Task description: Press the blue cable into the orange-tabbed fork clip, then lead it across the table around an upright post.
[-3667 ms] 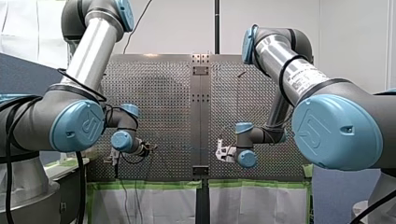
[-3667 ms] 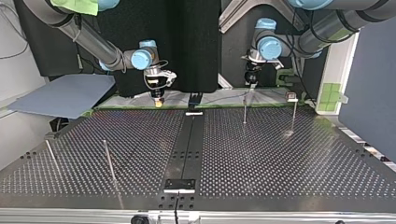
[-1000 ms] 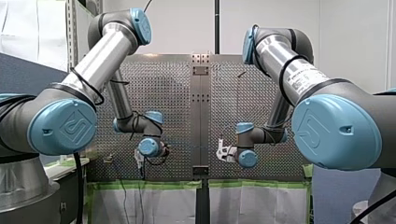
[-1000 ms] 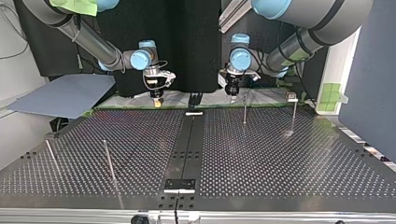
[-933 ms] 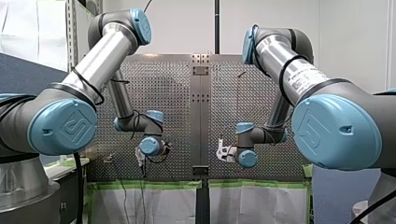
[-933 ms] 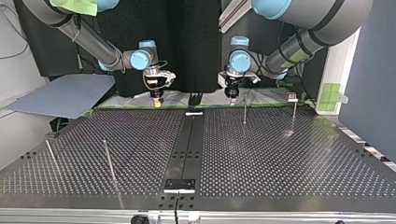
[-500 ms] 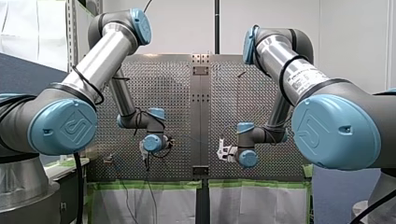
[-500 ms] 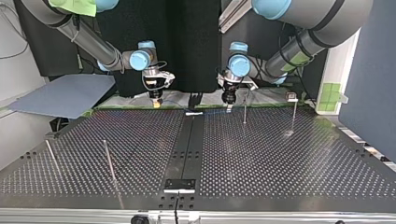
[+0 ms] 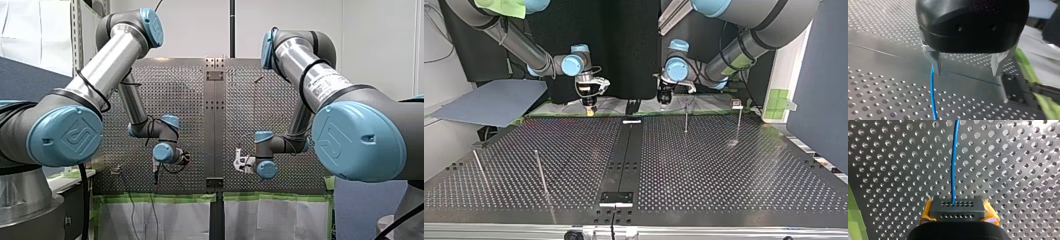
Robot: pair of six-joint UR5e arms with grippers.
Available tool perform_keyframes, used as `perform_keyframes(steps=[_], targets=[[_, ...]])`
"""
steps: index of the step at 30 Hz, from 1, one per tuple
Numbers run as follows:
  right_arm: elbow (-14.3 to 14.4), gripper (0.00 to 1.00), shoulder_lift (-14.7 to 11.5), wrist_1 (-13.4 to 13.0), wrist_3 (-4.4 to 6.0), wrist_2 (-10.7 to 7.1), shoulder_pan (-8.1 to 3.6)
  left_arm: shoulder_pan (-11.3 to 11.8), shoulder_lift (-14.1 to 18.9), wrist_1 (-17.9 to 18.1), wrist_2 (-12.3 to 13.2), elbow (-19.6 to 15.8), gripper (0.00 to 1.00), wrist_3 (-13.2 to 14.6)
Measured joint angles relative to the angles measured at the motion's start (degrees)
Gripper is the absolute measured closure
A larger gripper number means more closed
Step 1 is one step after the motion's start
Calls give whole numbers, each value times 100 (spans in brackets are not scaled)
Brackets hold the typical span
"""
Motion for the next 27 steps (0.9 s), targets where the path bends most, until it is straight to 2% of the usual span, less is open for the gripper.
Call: perform_keyframes(steps=[4, 10, 17, 21, 24, 27], targets=[[0, 100, 0, -3, 0, 0, -17, -24, 10, -244, -159, -2, 2, 166], [0, 100, 7, -6, 0, 0, -25, -95, 42, -514, -272, -4, 2, 254], [-1, 100, 8, -8, -4, 0, -29, -168, 123, -398, -541, -5, 2, 251], [-1, 100, 9, -10, -9, 0, -29, -183, 256, -244, -758, -4, 2, 126], [1, 100, 14, -11, -10, 0, -27, -184, 293, -135, -796, -5, 2, 3], [1, 100, 17, -9, -10, 0, -25, -186, 302, -72, -728, -5, 2, -60]])
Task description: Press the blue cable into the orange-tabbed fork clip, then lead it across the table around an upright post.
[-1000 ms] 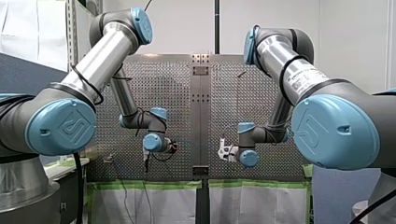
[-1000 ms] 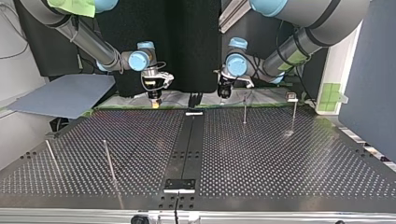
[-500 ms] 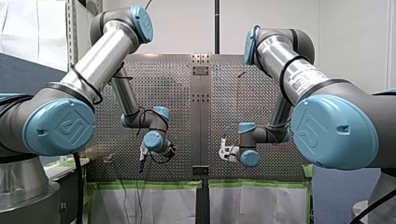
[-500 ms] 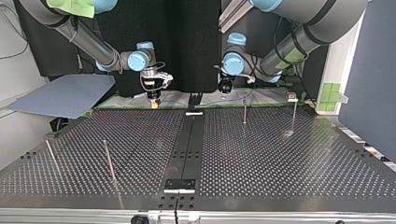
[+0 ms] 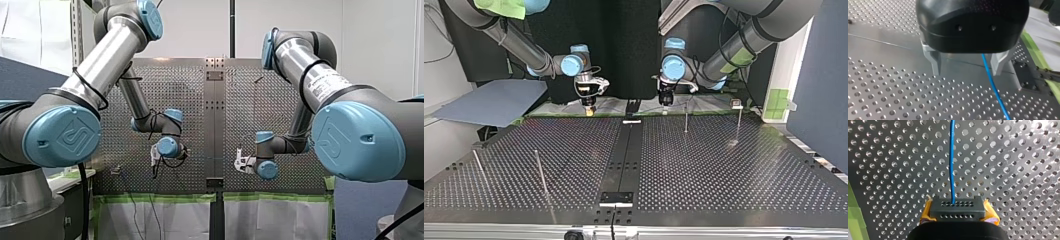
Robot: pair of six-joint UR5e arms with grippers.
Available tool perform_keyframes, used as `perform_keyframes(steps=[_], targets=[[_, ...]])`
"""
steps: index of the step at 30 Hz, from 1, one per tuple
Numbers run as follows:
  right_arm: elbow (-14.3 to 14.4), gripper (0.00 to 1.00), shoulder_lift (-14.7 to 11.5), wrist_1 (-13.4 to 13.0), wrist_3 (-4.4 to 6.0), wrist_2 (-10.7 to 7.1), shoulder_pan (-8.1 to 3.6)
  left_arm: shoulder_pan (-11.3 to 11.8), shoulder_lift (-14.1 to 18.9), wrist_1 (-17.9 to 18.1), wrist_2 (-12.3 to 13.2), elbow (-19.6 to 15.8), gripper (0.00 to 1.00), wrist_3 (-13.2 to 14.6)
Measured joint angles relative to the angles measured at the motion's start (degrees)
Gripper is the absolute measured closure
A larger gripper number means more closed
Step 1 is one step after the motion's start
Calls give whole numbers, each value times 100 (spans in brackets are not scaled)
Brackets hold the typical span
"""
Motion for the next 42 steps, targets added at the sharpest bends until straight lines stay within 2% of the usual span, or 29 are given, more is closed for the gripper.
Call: perform_keyframes(steps=[4, 7, 15, 19, 27, 42], targets=[[0, 100, 7, -1, 3, 0, 1, 23, 0, -42, 183, 0, 2, -33], [0, 100, 8, -1, 7, 0, 1, 50, -7, -87, 221, 0, 2, -63], [-2, 100, 16, -2, 10, 0, 2, 124, -37, 173, -1, 0, 2, -239], [0, 100, 17, -5, 10, 0, 19, 159, -164, 226, -96, 1, 2, -248], [-2, 100, 18, -9, 10, 0, 27, 195, -531, 228, -80, 2, 2, -243], [-37, 100, 22, 3, -3, 0, 43, 306, -560, 420, -140, 13, 2, -292]])
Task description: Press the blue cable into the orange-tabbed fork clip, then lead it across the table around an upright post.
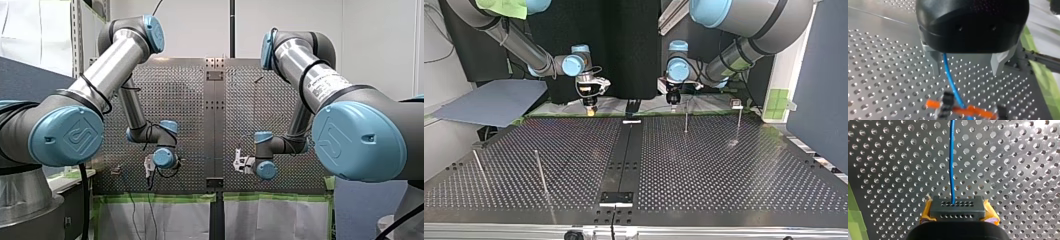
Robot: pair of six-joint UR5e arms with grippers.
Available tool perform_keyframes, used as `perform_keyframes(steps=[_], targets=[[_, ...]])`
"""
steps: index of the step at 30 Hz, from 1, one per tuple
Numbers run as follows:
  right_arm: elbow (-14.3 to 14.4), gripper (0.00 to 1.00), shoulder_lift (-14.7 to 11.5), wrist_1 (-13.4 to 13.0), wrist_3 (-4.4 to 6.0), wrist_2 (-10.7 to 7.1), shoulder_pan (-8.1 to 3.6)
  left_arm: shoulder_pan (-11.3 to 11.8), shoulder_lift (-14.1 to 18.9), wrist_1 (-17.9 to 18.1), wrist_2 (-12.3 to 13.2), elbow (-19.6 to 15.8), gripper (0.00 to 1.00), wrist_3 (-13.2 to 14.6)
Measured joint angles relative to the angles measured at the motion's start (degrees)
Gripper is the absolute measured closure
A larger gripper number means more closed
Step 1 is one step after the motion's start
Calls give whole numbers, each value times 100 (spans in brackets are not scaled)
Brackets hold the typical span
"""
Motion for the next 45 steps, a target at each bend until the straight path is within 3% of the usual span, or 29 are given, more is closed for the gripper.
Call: perform_keyframes(steps=[17, 19, 20, 22, 23, 24, 25, 26, 27, 28, 35, 45], targets=[[-5, 100, 14, 12, -20, 0, 11, 77, 5, 230, -30, 5, 2, 97], [-4, 100, 18, 13, -21, 0, 11, 77, 5, 255, -33, 5, 22, 107], [-4, 100, 20, 13, -21, 0, 11, 77, 5, 267, -34, 5, 22, 112], [-3, 100, 21, 13, -21, 0, 11, 77, 7, 331, -36, 5, 51, 143], [-4, 100, 22, 14, -21, 0, 12, 77, 7, 368, -34, 5, 51, 156], [-5, 100, 23, 13, -21, 0, 11, 77, 7, 425, -31, 4, 71, 170], [-4, 100, 26, 14, -22, 0, 12, 77, 6, 475, -30, 4, 84, 179], [-4, 100, 27, 14, -22, 0, 12, 77, 7, 525, -30, 5, 84, 188], [-5, 100, 29, 14, -22, 0, 11, 77, 5, 576, -28, 4, 95, 203], [-5, 100, 30, 14, -22, 0, 11, 77, 4, 609, -26, 4, 100, 211], [-9, 100, 46, 7, -15, 0, 11, 76, 8, 861, 138, 4, 100, 183], [-11, 100, 56, 13, -5, 0, 3, 77, 8, 884, 182, 5, 100, 142]])
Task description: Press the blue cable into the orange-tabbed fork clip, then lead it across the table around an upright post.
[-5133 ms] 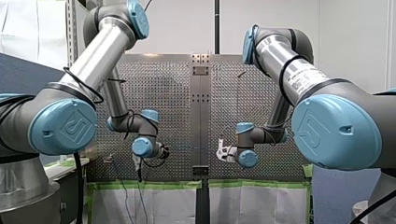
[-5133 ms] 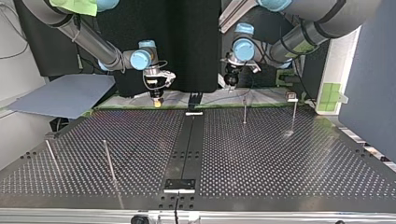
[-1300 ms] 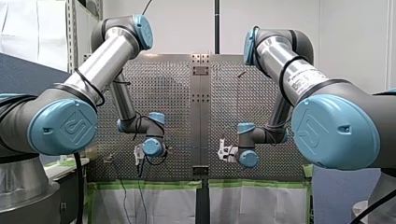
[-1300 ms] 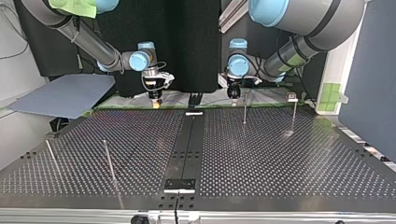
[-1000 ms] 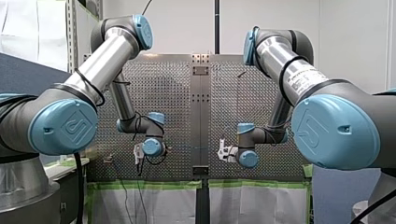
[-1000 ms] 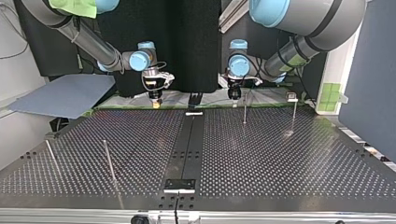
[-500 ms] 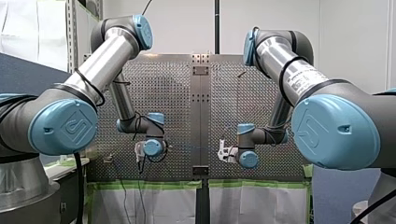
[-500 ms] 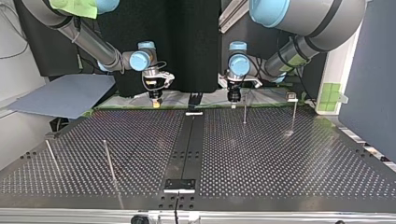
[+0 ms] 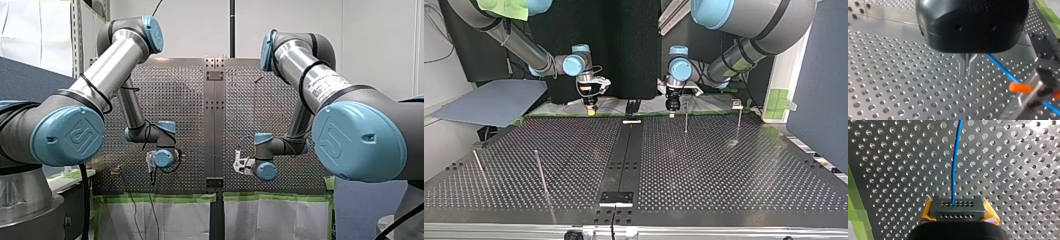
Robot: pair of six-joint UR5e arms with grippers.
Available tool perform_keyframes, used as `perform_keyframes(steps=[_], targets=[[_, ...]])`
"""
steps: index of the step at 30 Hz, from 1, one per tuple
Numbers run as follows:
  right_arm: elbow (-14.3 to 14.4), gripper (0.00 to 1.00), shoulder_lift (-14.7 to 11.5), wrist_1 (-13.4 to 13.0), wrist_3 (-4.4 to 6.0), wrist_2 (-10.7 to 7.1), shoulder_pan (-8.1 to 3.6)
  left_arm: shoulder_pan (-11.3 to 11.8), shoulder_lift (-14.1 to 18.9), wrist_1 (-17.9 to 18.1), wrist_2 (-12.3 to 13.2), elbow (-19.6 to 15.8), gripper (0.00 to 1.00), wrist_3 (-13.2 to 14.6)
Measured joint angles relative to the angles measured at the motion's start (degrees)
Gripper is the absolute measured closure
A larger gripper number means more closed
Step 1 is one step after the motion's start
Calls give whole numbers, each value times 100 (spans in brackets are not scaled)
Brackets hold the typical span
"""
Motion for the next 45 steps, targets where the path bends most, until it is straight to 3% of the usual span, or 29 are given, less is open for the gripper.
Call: perform_keyframes(steps=[1, 2, 4, 5, 7, 8, 9, 10, 14, 18, 21, 22, 32, 34, 35, 36, 38, 40, 41, 43, 45], targets=[[0, 100, 0, 2, 0, 0, -1, 0, 0, -11, 4, 0, 92, -6], [0, 100, 0, 3, 1, 0, -3, 0, 0, -27, 9, 0, 92, -12], [0, 100, 3, 4, 1, 0, -5, 0, 0, -91, 34, 0, 65, -19], [0, 100, 4, 4, 1, 0, -7, 0, 1, -129, 45, 0, 65, -19], [0, 100, 7, 4, 1, 0, -8, 0, 2, -243, 53, 0, 44, -19], [0, 100, 8, 3, 1, 0, -8, 0, 5, -292, 48, 0, 44, -17], [0, 100, 9, 3, 1, 0, -8, 0, 8, -356, 28, 0, 30, -14], [0, 100, 9, 1, 0, 0, -8, 0, 8, -409, 1, 0, 24, -11], [0, 100, 14, -8, 1, 0, -5, -12, 8, -648, -182, -1, 24, -7], [-1, 100, 17, -19, 1, 0, -5, -61, 9, -924, -441, 0, 35, 43], [-2, 100, 20, -25, 4, 0, -3, -102, 10, -1113, -582, 3, 35, 98], [-3, 100, 21, -25, 6, 0, -2, -114, 10, -1163, -606, 14, 31, 106], [-35, 100, 29, 3, 9, 0, 14, -292, 4, -1730, -726, 420, 34, 116], [-34, 100, 29, 6, 9, 0, 14, -325, 5, -1784, -738, 458, 46, 109], [-35, 100, 31, 7, 10, 0, 15, -337, 5, -1797, -748, 466, 46, 106], [-37, 100, 32, 8, 9, 0, 14, -351, 5, -1807, -773, 474, 57, 103], [-36, 100, 33, 9, 10, 0, 15, -368, 6, -1810, -816, 480, 62, 103], [-36, 100, 34, 9, 11, 0, 14, -379, 6, -1808, -848, 482, 85, 102], [-36, 100, 35, 9, 13, 0, 14, -382, 5, -1808, -857, 482, 85, 102], [-36, 100, 35, 9, 13, 0, 15, -385, 6, -1801, -868, 482, 99, 102], [-36, 100, 36, 11, 14, 0, 14, -384, 7, -1787, -862, 483, 99, 103]])
